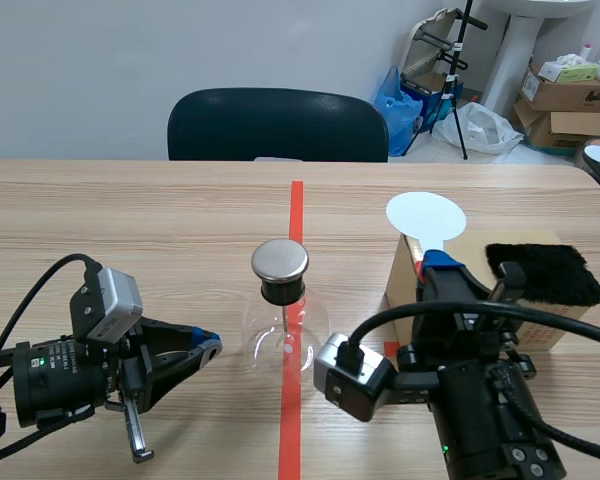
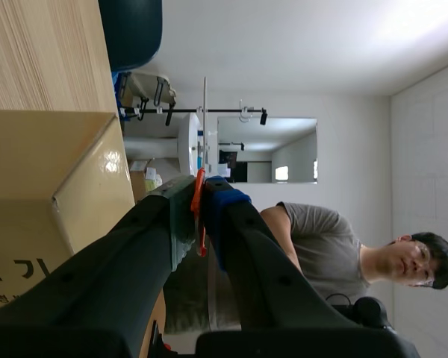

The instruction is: Do the electroscope experiment

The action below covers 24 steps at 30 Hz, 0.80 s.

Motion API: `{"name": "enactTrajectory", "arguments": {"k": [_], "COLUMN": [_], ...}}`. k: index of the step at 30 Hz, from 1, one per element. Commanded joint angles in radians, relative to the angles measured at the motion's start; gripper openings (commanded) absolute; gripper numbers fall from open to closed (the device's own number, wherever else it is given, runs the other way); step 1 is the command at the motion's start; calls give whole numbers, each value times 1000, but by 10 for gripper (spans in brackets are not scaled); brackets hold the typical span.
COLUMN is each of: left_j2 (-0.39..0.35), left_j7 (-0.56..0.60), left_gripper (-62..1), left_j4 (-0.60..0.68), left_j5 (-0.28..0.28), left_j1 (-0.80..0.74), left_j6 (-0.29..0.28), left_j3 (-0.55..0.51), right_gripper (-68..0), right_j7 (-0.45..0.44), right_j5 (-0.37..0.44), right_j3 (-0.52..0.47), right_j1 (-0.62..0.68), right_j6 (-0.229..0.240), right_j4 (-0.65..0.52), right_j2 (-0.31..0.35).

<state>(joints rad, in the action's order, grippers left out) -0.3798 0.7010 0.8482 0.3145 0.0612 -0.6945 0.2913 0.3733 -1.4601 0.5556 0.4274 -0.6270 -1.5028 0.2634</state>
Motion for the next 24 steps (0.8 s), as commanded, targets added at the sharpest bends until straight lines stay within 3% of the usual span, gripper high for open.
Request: {"name": "enactTrajectory", "arguments": {"k": [1,13,18,24], "left_j2": [2,2,2,2], "left_j7": [14,14,14,14], "left_gripper": [-570,-570,-570,-570], "left_j4": [18,18,18,18], "left_j5": [-14,-14,-14,-14], "left_j1": [0,0,0,0], "left_j6": [-2,-2,-2,-2], "left_j3": [-9,-9,-9,-9], "right_gripper": [-665,-665,-665,-665], "right_j7": [22,100,93,20], "right_j5": [-1,-1,-1,-1], "right_j3": [-5,-5,-5,-5], "right_j1": [-6,-6,-6,-6], "right_j6": [-8,-8,-8,-8], "right_j4": [-18,-18,-18,-18], "right_j2": [11,11,11,11]}}
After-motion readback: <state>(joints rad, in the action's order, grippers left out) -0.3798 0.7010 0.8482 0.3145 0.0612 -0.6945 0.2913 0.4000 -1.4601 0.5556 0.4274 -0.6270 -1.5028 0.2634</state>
